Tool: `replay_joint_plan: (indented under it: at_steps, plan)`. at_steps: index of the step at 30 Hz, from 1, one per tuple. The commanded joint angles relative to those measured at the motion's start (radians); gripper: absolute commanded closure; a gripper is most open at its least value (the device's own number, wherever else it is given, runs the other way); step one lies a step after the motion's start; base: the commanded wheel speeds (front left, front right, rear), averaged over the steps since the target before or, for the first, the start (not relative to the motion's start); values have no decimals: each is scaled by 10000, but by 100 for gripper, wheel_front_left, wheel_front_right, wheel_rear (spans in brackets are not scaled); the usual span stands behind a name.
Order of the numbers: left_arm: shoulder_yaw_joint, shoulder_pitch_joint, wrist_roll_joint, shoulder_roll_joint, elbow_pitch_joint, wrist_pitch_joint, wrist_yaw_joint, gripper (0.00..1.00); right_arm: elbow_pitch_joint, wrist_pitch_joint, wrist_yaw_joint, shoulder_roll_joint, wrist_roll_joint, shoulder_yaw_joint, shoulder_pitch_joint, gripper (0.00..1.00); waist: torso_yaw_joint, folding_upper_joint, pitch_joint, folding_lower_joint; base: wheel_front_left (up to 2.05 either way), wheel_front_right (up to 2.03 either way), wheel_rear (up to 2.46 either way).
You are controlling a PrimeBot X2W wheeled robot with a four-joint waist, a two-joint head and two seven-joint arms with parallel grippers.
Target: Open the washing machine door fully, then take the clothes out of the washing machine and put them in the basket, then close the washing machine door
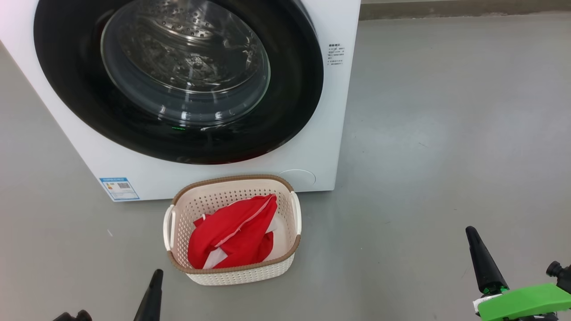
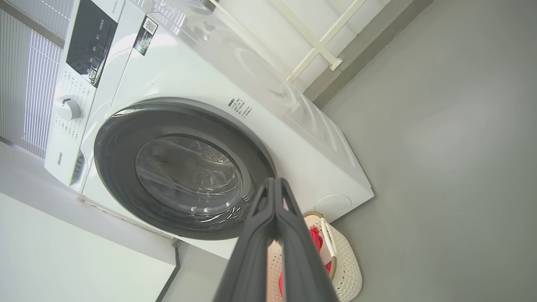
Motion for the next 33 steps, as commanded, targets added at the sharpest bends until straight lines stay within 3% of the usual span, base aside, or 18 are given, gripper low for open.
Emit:
replay_joint_plan:
  at_steps: [1, 33]
  plan:
    - [304, -506, -335, 126, -153, 71, -109, 100, -164, 27, 6, -192, 374, 112, -561, 100, 3, -1, -4, -1, 0, 0, 0]
    - [802, -1289, -4218, 130, 693, 855, -735, 100, 712, 631, -5, -475, 4605, 309, -1449, 100, 67, -1, -94, -1, 0, 0, 0]
